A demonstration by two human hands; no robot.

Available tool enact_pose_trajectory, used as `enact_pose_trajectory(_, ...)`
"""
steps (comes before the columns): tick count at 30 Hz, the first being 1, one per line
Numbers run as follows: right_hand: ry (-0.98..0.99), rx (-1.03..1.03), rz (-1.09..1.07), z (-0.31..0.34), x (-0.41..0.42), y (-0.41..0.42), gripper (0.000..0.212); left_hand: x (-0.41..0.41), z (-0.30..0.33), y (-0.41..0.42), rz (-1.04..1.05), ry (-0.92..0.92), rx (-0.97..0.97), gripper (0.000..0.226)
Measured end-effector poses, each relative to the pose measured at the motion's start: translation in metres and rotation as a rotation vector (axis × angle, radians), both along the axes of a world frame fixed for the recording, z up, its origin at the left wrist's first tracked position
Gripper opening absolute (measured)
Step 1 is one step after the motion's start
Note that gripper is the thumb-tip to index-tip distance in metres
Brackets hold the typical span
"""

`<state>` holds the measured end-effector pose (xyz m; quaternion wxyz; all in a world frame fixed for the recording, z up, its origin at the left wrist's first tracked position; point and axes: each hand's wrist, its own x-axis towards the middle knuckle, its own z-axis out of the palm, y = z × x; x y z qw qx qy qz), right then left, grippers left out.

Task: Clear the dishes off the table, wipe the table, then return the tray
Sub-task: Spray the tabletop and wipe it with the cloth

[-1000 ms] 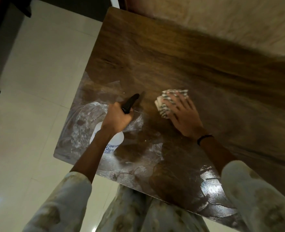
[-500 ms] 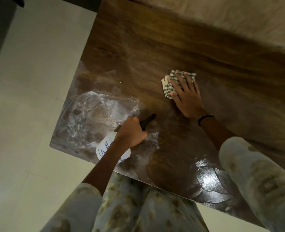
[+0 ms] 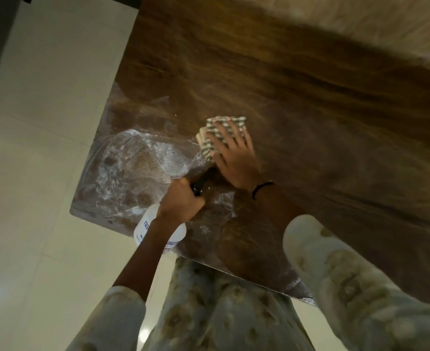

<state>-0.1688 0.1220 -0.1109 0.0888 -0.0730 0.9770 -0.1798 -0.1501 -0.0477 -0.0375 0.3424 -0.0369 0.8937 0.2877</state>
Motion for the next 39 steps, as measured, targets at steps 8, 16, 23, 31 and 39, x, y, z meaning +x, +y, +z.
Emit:
enact_pose_trajectory(8, -0.032, 0.031, 0.2, 0.006, 0.058, 0.055, 0.048, 0.013, 0.0, -0.01, 0.07, 0.046, 0.037, 0.016)
enact_pose_trajectory(16, -0.035, 0.027, -0.138, 0.001, 0.004, 0.006, 0.051, 0.015, 0.002, -0.014, 0.108, 0.095, 0.065, 0.019)
enact_pose_trajectory(23, -0.015, 0.037, 0.202, 0.005, 0.064, 0.035, 0.048, 0.027, 0.003, -0.023, 0.093, 0.066, 0.06, 0.02)
enact_pose_trajectory(31, -0.009, 0.055, -0.001, 0.001, 0.084, 0.039, 0.048, 0.087, 0.0, -0.034, 0.034, -0.033, 0.073, 0.021)
enact_pose_trajectory(39, -0.047, 0.043, -0.016, 0.001, 0.076, 0.043, 0.048, 0.096, -0.004, -0.022, 0.074, -0.006, -0.006, 0.025)
